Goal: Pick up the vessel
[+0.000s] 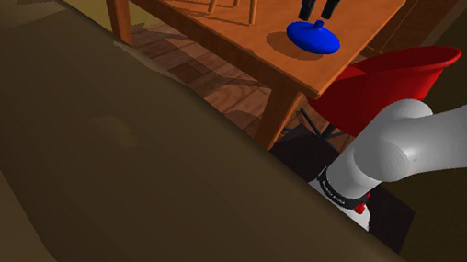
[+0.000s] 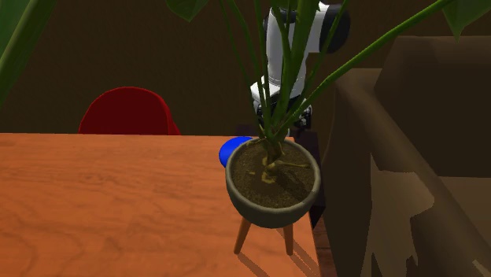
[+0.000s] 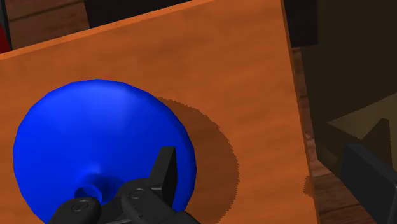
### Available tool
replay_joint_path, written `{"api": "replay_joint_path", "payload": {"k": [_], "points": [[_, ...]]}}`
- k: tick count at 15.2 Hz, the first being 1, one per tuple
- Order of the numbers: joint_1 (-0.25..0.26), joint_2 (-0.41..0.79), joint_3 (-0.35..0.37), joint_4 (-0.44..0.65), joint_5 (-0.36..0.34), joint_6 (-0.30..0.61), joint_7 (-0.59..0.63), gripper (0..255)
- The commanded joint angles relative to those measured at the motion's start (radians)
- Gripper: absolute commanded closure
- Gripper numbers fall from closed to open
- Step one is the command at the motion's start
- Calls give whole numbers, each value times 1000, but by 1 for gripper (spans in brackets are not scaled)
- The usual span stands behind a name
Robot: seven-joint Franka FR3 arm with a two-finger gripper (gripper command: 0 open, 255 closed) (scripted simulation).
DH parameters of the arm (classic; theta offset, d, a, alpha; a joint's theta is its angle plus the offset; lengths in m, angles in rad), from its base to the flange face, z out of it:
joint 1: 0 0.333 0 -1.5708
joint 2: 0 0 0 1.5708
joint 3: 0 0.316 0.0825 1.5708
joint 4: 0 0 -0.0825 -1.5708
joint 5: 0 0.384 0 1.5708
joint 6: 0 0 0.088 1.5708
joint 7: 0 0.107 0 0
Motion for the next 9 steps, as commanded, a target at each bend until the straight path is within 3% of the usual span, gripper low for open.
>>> {"api": "replay_joint_path", "payload": {"k": [1,9], "points": [[0,0,0,0,0,0,0,0],[-56,50,-100,42,-178,106,-143,0]]}}
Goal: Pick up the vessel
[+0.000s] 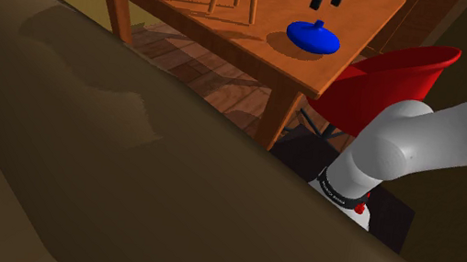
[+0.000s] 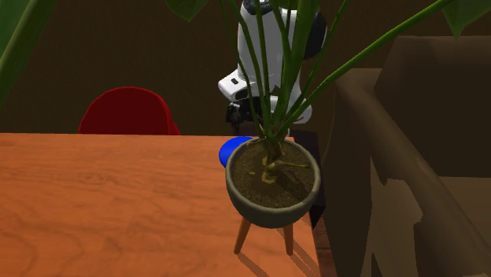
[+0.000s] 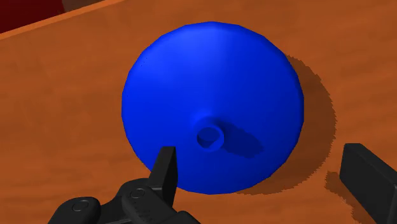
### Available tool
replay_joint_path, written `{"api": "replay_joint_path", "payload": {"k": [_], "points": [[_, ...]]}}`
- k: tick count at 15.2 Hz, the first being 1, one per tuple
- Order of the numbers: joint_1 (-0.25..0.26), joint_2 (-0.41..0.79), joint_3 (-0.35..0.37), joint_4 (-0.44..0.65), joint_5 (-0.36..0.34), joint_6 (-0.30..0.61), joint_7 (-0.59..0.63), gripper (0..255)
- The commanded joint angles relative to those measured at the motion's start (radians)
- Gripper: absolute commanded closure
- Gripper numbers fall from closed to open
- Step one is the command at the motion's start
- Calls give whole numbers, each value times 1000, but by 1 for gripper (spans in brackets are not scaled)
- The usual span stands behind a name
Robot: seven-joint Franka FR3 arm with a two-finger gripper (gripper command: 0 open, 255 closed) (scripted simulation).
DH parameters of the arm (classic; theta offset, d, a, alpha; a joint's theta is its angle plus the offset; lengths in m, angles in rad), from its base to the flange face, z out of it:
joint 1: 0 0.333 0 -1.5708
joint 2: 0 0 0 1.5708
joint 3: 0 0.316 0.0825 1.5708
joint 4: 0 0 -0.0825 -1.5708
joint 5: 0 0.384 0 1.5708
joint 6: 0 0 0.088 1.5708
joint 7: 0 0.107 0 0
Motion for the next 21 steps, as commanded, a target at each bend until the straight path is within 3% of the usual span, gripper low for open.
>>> {"api": "replay_joint_path", "payload": {"k": [1,11,12,21], "points": [[-14,16,-27,17,-43,28,-37,0],[-18,-10,-36,-102,-54,123,-31,0],[-18,-10,-36,-103,-54,124,-31,255],[-18,-10,-36,-102,-54,123,-31,255]]}}
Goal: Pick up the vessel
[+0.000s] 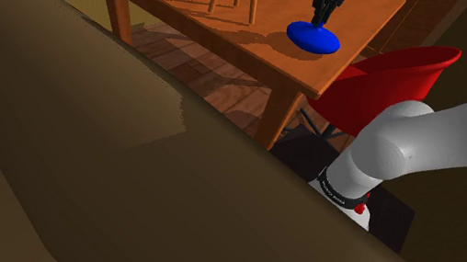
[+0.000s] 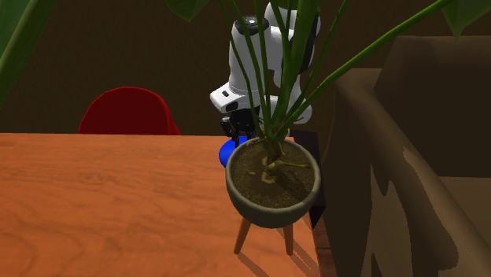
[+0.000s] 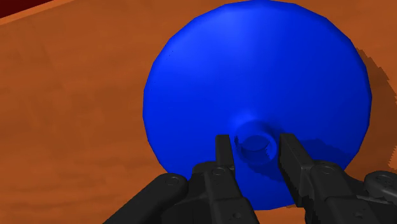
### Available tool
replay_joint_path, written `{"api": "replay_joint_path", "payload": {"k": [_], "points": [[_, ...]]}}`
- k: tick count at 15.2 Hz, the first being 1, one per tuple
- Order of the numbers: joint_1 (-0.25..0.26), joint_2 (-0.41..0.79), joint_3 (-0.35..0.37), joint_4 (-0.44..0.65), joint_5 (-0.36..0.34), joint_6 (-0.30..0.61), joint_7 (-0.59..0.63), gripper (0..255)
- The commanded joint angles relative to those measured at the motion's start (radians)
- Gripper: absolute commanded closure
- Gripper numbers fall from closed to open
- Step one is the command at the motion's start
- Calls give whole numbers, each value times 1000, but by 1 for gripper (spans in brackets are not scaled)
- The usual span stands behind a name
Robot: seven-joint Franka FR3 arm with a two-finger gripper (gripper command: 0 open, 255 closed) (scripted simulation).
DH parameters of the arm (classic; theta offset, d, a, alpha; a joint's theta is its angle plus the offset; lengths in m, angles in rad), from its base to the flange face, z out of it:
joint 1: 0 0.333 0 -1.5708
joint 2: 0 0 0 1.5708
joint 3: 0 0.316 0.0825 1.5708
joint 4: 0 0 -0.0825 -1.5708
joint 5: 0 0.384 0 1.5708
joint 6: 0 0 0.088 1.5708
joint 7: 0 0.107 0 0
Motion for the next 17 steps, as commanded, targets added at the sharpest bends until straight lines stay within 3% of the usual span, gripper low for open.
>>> {"api": "replay_joint_path", "payload": {"k": [1,17], "points": [[1,3,1,15,1,-13,-1,255],[8,66,14,251,16,-186,-16,255]]}}
